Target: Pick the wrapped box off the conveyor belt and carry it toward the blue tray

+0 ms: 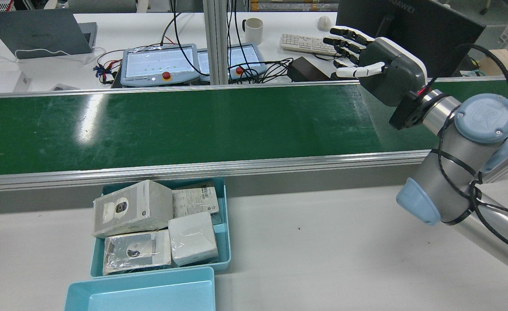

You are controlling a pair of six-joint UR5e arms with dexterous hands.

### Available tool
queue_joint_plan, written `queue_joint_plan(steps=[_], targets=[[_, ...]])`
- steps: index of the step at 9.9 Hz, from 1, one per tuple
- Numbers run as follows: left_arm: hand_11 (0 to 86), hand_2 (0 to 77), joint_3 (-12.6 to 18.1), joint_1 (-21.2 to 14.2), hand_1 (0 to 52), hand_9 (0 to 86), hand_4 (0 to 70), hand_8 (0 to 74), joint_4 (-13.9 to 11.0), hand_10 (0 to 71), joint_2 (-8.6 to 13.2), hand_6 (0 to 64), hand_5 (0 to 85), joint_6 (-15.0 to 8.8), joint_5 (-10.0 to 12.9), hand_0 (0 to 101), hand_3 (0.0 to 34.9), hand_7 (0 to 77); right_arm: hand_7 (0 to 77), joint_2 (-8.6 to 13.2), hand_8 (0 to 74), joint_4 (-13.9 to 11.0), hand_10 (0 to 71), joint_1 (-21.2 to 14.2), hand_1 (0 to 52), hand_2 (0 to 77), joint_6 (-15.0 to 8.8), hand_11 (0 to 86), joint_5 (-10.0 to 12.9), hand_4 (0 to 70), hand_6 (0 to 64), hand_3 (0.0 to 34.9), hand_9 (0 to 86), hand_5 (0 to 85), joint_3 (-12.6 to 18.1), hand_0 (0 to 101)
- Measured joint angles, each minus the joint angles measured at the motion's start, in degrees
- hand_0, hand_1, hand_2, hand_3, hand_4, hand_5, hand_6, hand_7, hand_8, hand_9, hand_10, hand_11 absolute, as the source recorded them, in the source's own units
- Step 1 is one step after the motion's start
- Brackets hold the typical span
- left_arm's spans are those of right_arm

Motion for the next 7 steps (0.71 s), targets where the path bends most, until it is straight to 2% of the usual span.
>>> queue_joint_plan(steps=[1,2,3,4,6,7], targets=[[0.0,0.5,0.00,0.00,0.0,0.0,0.0,0.5,0.00,0.5,0.00,0.0,1.1,0.00,0.00,0,0.0,0.0,19.1,0.44,0.0,-0.02,0.5,0.00,18.5,19.6,-0.09,2.2,-0.02,9.8,3.8,14.6,4.4,24.5,-0.59,50],[0.0,0.5,0.00,0.00,0.0,0.0,0.0,0.5,0.00,0.5,0.00,0.0,1.1,0.00,0.00,0,0.0,0.5,19.1,0.72,0.0,0.00,0.5,0.07,18.5,19.6,-0.12,2.2,-0.03,9.8,3.8,14.6,4.4,24.5,-0.94,50],[0.0,0.5,0.00,0.00,0.0,0.0,0.0,0.5,0.00,0.5,0.00,0.0,1.1,0.00,0.00,0,0.0,0.5,20.2,1.13,0.0,0.05,0.5,0.16,18.5,20.2,-0.14,2.2,-0.01,9.8,3.8,17.1,4.4,24.5,-1.38,50],[0.0,0.5,0.00,0.00,0.0,0.0,0.0,0.5,0.00,0.0,0.00,0.0,1.1,0.00,0.00,0,0.0,0.5,20.7,1.66,0.0,0.15,0.0,0.14,18.5,20.2,-0.15,2.2,0.04,11.5,4.4,17.6,5.4,24.5,-1.84,50],[0.0,0.5,0.00,0.00,0.0,0.0,0.0,0.0,0.00,0.0,0.00,0.0,1.1,0.00,0.00,0,0.0,0.0,22.4,2.33,0.0,1.04,0.0,0.10,18.5,22.4,-0.16,2.2,0.04,12.5,6.0,17.0,5.4,24.5,-2.09,50],[0.0,0.5,0.00,0.00,0.0,0.0,0.0,0.0,0.00,0.0,0.00,0.0,1.1,0.00,0.00,0,0.0,0.5,22.4,2.41,0.0,1.57,1.6,0.19,20.7,25.1,-0.16,3.8,-0.03,12.0,6.0,15.6,6.5,24.5,-1.88,50]])
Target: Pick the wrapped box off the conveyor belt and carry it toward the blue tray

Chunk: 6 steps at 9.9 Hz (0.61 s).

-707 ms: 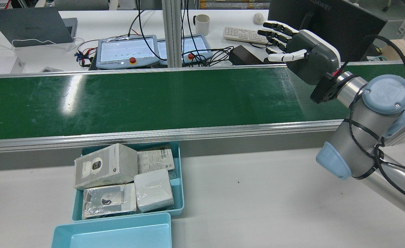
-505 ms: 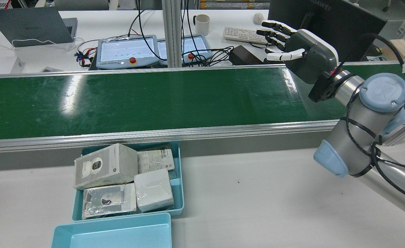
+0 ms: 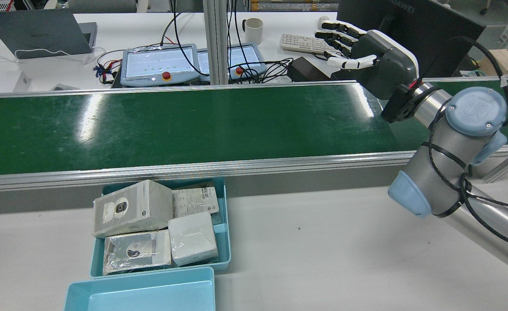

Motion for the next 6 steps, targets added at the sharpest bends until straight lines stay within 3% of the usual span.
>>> queue_joint_plan(steps=[2,6], targets=[[0.0,0.5,0.00,0.00,0.0,0.0,0.0,0.5,0.00,0.0,0.00,0.0,1.1,0.00,0.00,0,0.0,0.0,22.4,-0.06,0.0,0.38,2.2,0.34,20.7,28.9,0.05,5.4,-0.55,14.7,6.5,9.2,6.5,25.6,0.37,50],[0.0,0.5,0.00,0.00,0.0,0.0,0.0,0.5,0.00,0.5,0.00,0.0,1.1,0.00,0.00,0,0.0,0.5,22.4,-0.20,1.6,0.51,2.2,1.70,20.7,23.5,0.16,5.4,-1.15,14.2,6.5,11.6,6.5,26.2,0.58,51]])
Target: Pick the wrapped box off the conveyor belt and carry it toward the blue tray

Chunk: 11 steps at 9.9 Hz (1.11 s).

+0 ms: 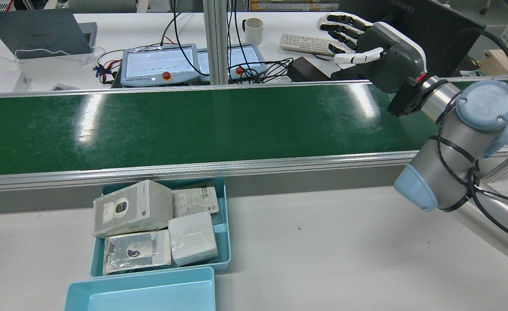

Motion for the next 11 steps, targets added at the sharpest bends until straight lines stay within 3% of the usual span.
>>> queue_joint_plan(steps=[2,3,4,5,6,8,9,10,11], targets=[[0.0,0.5,0.00,0.00,0.0,0.0,0.0,0.0,0.00,0.5,0.00,0.0,1.1,0.00,0.00,0,0.0,0.0,23.5,0.02,1.6,-0.02,2.2,0.61,16.9,19.1,0.04,4.4,-0.09,14.2,6.5,13.1,6.5,26.2,0.10,51],[0.0,0.5,0.00,0.00,0.0,0.0,0.0,0.0,0.00,0.0,0.00,0.0,1.1,0.00,0.00,0,0.0,0.5,23.5,0.17,1.6,-0.07,2.2,0.83,18.0,18.5,0.01,4.4,-0.13,14.2,6.5,12.7,6.5,26.2,0.07,51],[0.0,0.5,0.00,0.00,0.0,0.0,0.0,0.0,0.00,0.0,0.00,0.0,1.1,0.00,0.00,0,0.0,0.0,23.5,0.44,1.6,-0.14,2.2,0.96,19.1,21.8,-0.06,4.4,-0.16,16.9,6.5,13.7,6.5,27.8,-0.01,51],[0.0,0.5,0.00,0.00,0.0,0.0,0.0,0.0,0.00,0.0,0.00,0.0,1.1,0.00,0.00,0,0.0,0.0,28.4,0.62,3.3,-0.19,2.2,1.04,22.4,26.2,-0.11,4.4,-0.17,20.7,9.8,12.7,9.3,30.0,-0.03,53],[0.0,0.5,0.00,0.00,0.0,0.0,0.0,0.0,0.00,0.0,0.00,0.0,1.1,0.00,0.00,0,0.0,0.0,29.5,0.74,3.3,-0.28,2.2,1.46,22.4,28.4,-0.14,4.4,-0.21,24.0,10.9,9.7,9.3,31.6,0.10,53],[0.0,0.5,0.00,0.00,0.0,0.0,0.0,0.0,0.00,0.5,0.00,0.0,1.1,0.00,0.00,0,0.0,0.5,29.5,0.64,3.3,-0.42,2.2,3.97,22.4,28.4,-0.14,6.0,-2.10,24.0,10.9,9.7,9.3,31.6,0.67,53],[0.0,0.5,0.00,0.00,0.0,0.0,0.0,0.0,0.00,0.5,0.00,0.0,1.1,0.00,0.00,0,0.0,0.0,39.8,0.10,7.1,-0.42,6.0,6.55,26.2,31.1,-0.11,9.8,-4.06,33.3,19.1,2.1,14.2,37.1,0.83,56],[0.0,0.5,0.00,0.00,0.0,0.0,0.0,0.0,0.00,0.0,0.00,0.0,1.1,0.00,0.00,0,0.0,0.0,37.6,-0.56,6.0,-0.37,4.9,9.61,22.4,26.7,-0.10,7.6,-5.85,30.0,16.4,0.3,13.1,32.2,0.97,57],[0.0,0.5,0.00,0.00,0.0,0.0,0.0,0.0,0.00,0.5,0.00,0.0,1.1,0.00,0.00,0,0.0,0.0,37.6,-1.18,6.0,-0.32,4.9,11.86,22.4,26.7,-0.06,7.6,-7.03,30.0,16.4,0.3,13.1,32.2,1.08,57]])
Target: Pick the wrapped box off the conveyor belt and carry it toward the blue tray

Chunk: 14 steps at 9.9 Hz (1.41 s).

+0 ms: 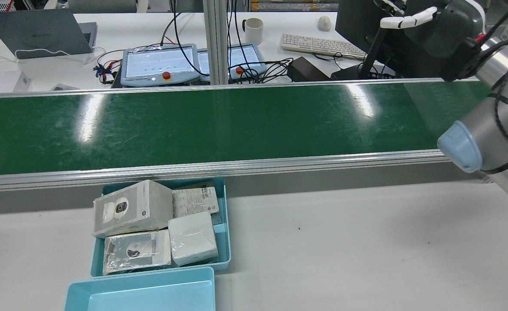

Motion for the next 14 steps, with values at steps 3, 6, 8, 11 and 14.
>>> queue_joint_plan(steps=[3,6,8,11,14], targets=[[0.0,0.5,0.00,0.00,0.0,0.0,0.0,0.5,0.00,0.5,0.00,0.0,1.1,0.00,0.00,0,0.0,0.0,31.6,-0.96,4.4,-0.01,4.4,1.82,20.2,21.8,0.06,7.1,-1.13,25.1,13.1,8.1,10.4,30.5,0.60,54],[0.0,0.5,0.00,0.00,0.0,0.0,0.0,0.0,0.00,0.0,0.00,0.0,1.1,0.00,0.00,0,0.0,0.0,31.6,-1.22,3.3,-0.12,4.4,2.26,20.2,21.8,0.12,7.6,-1.23,24.0,13.1,7.0,9.3,31.6,1.00,54],[0.0,0.5,0.00,0.00,0.0,0.0,0.0,0.0,0.00,0.0,0.00,0.0,1.1,0.00,0.00,0,0.0,0.0,31.6,-1.30,3.3,-0.08,3.3,3.09,20.2,21.8,0.21,5.4,-1.26,24.0,13.1,9.8,9.3,31.6,1.17,54],[0.0,0.5,0.00,0.00,0.0,0.0,0.0,0.5,0.00,0.0,0.00,0.0,1.1,0.00,0.00,0,0.0,0.0,36.0,-1.22,3.3,-0.23,1.6,3.04,21.8,26.2,0.13,4.9,-1.32,31.6,15.8,2.6,9.3,36.5,1.77,55],[0.0,0.5,0.00,0.00,0.0,0.0,0.0,0.0,0.00,0.5,0.00,0.0,1.1,0.00,0.00,0,0.0,0.0,36.5,-0.84,4.4,-0.22,4.9,-1.28,22.9,26.2,-0.05,8.2,-0.52,26.2,14.2,8.8,12.0,33.8,0.79,55]])
